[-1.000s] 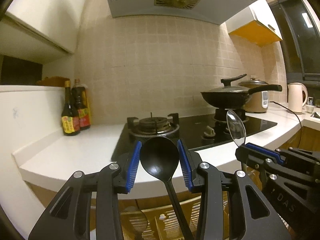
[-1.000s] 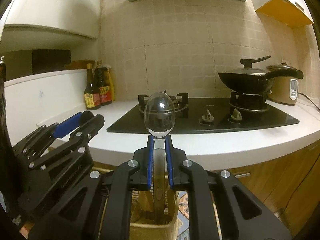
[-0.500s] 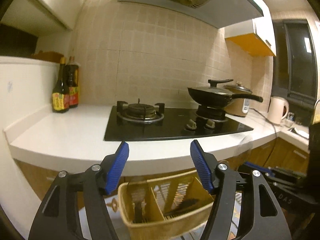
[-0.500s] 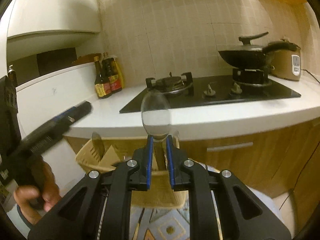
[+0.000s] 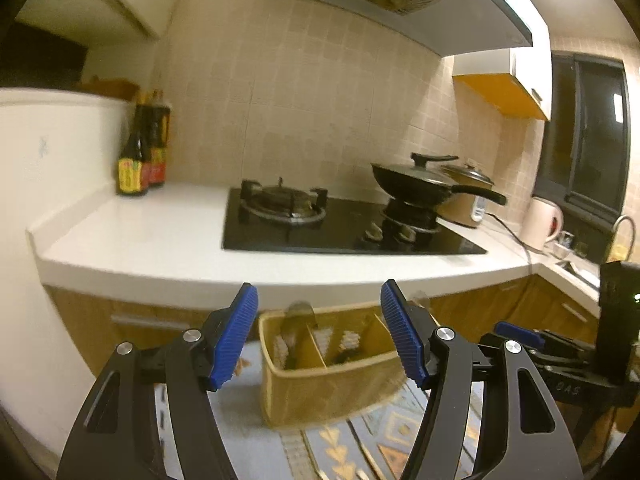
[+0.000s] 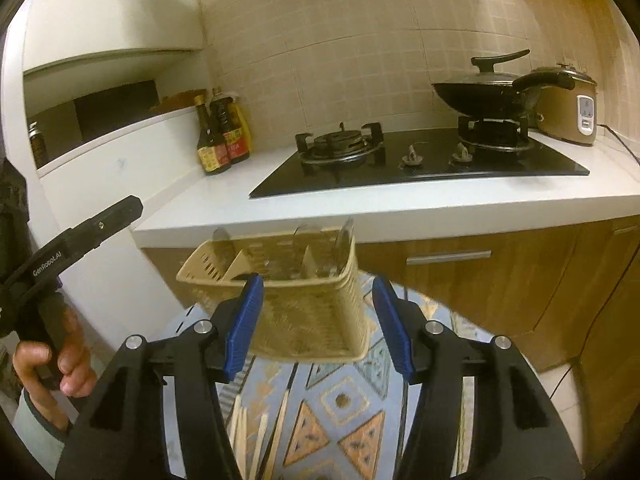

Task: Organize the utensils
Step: 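Move both open grippers back down toward the wooden chopsticks on the table, then close the right gripper on a chopstick while the left grasps another chopstick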

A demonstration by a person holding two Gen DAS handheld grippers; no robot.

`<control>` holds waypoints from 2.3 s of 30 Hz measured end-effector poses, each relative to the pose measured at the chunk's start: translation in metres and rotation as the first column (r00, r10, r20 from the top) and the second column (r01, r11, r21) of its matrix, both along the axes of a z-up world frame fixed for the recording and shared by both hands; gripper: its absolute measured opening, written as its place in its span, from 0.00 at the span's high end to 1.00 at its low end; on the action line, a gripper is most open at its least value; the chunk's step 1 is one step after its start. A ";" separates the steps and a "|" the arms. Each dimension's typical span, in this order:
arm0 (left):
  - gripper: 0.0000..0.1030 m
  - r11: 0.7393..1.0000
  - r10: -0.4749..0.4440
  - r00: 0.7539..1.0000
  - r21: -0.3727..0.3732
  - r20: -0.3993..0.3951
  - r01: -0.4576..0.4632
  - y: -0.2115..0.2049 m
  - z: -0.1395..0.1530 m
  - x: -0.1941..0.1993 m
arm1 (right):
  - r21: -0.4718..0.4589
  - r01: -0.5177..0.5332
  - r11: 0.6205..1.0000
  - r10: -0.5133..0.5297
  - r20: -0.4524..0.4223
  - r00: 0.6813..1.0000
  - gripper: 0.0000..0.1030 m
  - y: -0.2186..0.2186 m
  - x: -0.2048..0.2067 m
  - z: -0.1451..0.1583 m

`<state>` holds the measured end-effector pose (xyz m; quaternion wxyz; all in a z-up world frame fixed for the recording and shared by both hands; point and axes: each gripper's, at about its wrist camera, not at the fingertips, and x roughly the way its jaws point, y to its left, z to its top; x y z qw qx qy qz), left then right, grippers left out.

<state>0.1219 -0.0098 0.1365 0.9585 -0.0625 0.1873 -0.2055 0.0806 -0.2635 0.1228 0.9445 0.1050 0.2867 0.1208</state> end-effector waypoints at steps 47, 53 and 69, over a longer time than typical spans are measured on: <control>0.47 0.946 0.066 0.880 0.311 -0.471 0.095 -0.040 -0.177 -0.062 | -0.221 -0.154 0.963 0.063 -0.369 0.927 0.83 0.098 -0.080 -0.139; 0.46 0.946 0.080 0.875 0.314 -0.478 0.085 -0.040 -0.177 -0.061 | -0.283 -0.142 0.949 0.038 -0.342 0.939 0.96 0.100 -0.086 -0.141; 0.47 0.944 0.087 0.858 0.316 -0.506 0.091 -0.044 -0.176 -0.063 | -0.224 -0.098 0.970 0.010 -0.363 0.932 0.96 0.076 -0.096 -0.141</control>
